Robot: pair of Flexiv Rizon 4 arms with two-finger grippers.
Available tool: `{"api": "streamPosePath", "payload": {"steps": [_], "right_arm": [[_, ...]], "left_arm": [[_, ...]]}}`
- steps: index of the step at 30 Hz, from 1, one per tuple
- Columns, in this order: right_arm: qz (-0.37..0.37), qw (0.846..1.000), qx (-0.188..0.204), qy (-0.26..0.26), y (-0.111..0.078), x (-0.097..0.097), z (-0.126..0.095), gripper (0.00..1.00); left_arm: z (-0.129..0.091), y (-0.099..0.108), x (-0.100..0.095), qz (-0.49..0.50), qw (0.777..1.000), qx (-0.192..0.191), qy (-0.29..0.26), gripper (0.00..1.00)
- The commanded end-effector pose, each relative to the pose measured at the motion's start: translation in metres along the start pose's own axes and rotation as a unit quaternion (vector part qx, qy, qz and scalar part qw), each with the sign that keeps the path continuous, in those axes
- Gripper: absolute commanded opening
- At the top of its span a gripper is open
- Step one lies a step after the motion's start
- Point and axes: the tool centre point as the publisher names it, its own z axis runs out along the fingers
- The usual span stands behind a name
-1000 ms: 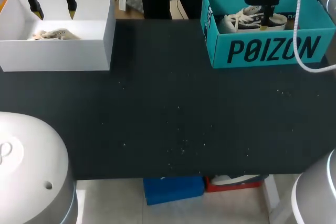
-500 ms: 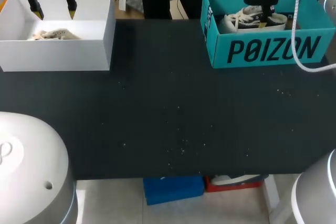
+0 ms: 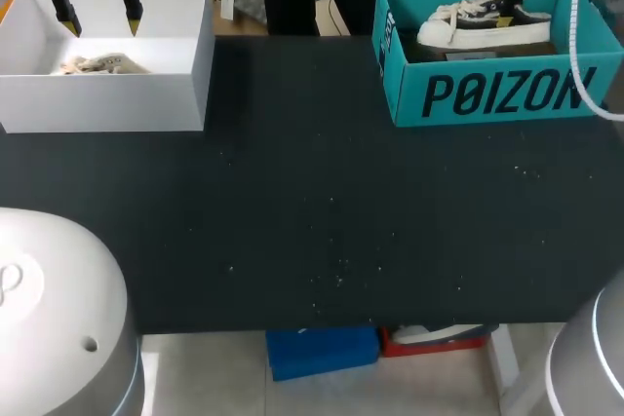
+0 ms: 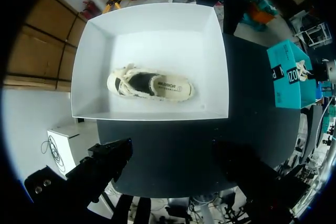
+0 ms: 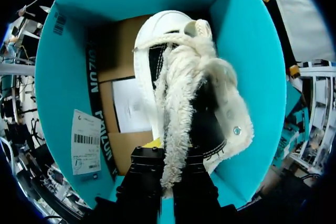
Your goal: Take the shoe out of the shoebox, open the shoe tongue, remove and reinsert the insole, then place the shoe into the shoebox
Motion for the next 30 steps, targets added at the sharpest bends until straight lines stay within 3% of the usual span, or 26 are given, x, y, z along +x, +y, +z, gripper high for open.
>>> {"api": "streamPosePath", "payload": {"steps": [1,8,15,22,30], "right_arm": [[0.003,0.998,0.012,-0.06,-0.012,0.06,-0.088,0.0],[0.023,0.994,0.054,-0.097,-0.01,0.08,-0.159,0.0],[0.058,0.985,0.097,-0.133,0.015,0.104,-0.223,0.0],[0.063,0.978,0.11,-0.164,0.064,0.142,-0.276,0.0],[0.022,0.976,0.082,-0.201,0.139,0.202,-0.296,0.0]], "left_arm": [[-0.001,0.0,0.0,-0.001,1.0,-0.001,-0.001,1.0],[-0.001,0.0,0.0,-0.001,1.0,-0.001,-0.001,1.0],[-0.001,0.0,0.0,-0.001,1.0,-0.001,-0.001,1.0],[-0.001,0.0,0.0,-0.001,1.0,-0.001,-0.001,1.0],[-0.001,0.0,0.0,-0.001,1.0,-0.001,-0.001,1.0]]}}
